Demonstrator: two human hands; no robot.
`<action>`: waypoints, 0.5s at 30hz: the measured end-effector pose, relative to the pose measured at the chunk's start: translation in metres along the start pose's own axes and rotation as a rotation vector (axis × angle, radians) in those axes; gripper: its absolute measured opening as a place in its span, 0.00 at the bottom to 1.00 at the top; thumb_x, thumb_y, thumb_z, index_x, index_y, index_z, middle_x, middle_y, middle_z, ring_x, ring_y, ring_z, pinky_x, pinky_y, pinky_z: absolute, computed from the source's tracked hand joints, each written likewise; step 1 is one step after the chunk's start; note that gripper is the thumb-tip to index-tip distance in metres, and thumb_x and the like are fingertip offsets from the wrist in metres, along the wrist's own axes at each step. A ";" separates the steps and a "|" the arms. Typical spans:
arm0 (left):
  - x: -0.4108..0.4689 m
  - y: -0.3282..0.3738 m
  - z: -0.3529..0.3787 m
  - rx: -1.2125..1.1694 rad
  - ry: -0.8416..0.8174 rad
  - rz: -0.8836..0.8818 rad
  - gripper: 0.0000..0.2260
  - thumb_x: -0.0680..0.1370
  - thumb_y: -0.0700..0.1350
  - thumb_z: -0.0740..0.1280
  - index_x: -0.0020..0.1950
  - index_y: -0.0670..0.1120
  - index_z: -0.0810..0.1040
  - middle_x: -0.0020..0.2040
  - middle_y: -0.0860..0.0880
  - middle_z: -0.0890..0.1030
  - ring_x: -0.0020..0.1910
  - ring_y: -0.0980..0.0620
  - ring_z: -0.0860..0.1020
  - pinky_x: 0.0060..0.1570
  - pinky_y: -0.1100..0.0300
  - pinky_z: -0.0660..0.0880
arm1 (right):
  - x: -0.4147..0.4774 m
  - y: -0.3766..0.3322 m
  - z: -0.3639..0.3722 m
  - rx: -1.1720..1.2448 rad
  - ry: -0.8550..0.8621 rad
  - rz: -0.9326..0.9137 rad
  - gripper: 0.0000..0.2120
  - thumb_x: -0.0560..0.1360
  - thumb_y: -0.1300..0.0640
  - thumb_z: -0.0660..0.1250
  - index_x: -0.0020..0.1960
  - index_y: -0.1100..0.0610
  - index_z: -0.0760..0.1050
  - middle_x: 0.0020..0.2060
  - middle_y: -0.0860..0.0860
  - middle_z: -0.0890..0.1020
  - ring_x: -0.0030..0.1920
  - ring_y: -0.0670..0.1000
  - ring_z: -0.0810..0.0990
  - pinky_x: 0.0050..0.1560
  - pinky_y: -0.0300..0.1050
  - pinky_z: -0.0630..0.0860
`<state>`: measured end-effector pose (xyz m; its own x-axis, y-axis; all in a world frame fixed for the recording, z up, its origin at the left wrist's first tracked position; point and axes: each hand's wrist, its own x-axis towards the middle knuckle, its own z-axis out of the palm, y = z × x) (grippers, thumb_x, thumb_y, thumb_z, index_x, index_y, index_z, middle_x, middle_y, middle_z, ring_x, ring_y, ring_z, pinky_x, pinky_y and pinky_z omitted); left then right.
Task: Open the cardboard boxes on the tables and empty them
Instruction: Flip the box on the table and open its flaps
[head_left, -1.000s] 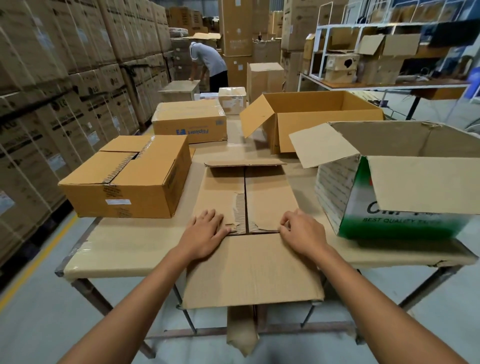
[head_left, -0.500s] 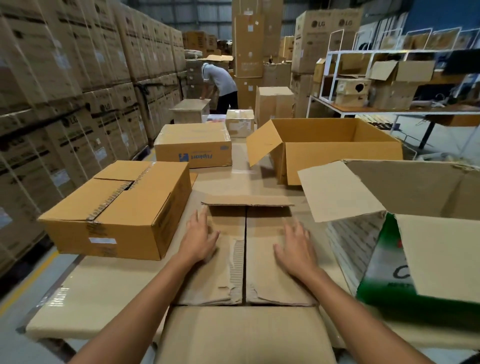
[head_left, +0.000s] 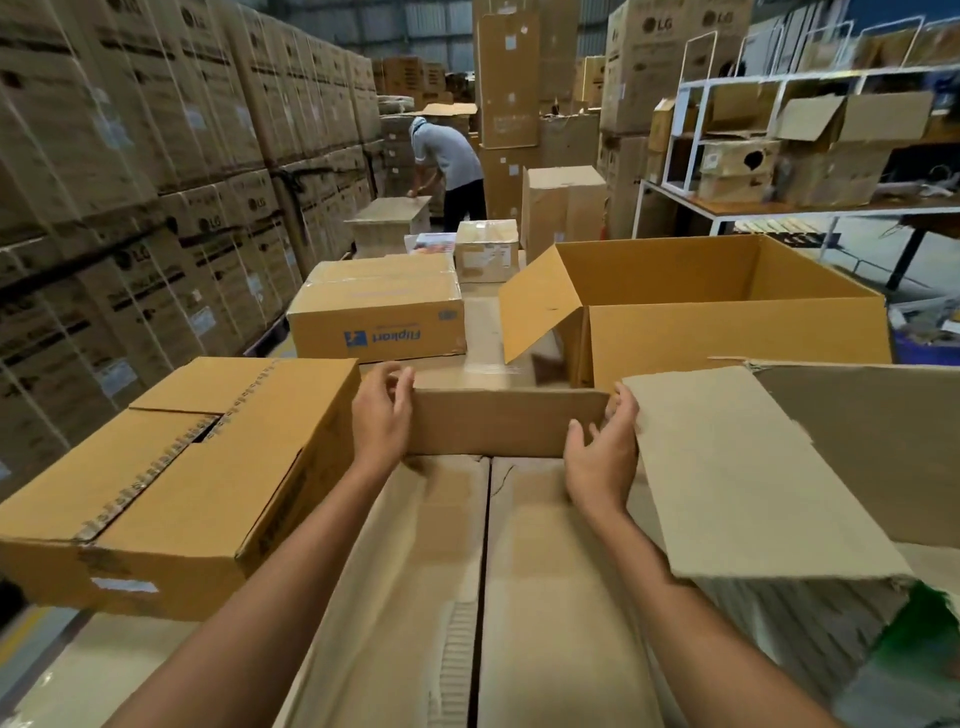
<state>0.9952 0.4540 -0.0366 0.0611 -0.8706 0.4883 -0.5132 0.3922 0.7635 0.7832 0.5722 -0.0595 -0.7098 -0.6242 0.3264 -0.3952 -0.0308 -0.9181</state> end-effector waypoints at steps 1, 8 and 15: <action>0.005 -0.006 0.011 -0.024 -0.015 -0.048 0.23 0.83 0.57 0.58 0.75 0.47 0.67 0.69 0.44 0.73 0.68 0.46 0.73 0.64 0.53 0.71 | 0.003 0.007 0.007 -0.079 -0.031 -0.022 0.37 0.78 0.62 0.68 0.80 0.50 0.52 0.79 0.56 0.61 0.74 0.55 0.67 0.69 0.48 0.71; -0.004 -0.060 0.067 0.412 -0.433 -0.177 0.31 0.83 0.64 0.47 0.82 0.52 0.48 0.82 0.42 0.45 0.81 0.42 0.45 0.77 0.41 0.46 | 0.013 0.061 0.037 -0.875 -0.546 -0.074 0.37 0.81 0.38 0.57 0.82 0.51 0.46 0.80 0.62 0.44 0.80 0.64 0.49 0.76 0.60 0.54; -0.010 -0.069 0.076 0.765 -0.657 -0.064 0.32 0.81 0.66 0.44 0.63 0.50 0.80 0.64 0.43 0.79 0.67 0.41 0.71 0.70 0.37 0.58 | 0.013 0.072 0.040 -0.920 -0.590 -0.071 0.34 0.79 0.36 0.56 0.80 0.50 0.58 0.80 0.58 0.57 0.79 0.64 0.50 0.76 0.60 0.53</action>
<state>0.9652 0.4128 -0.1263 -0.2575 -0.9650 -0.0501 -0.9508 0.2438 0.1910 0.7687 0.5301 -0.1307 -0.3740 -0.9274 -0.0118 -0.8827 0.3598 -0.3024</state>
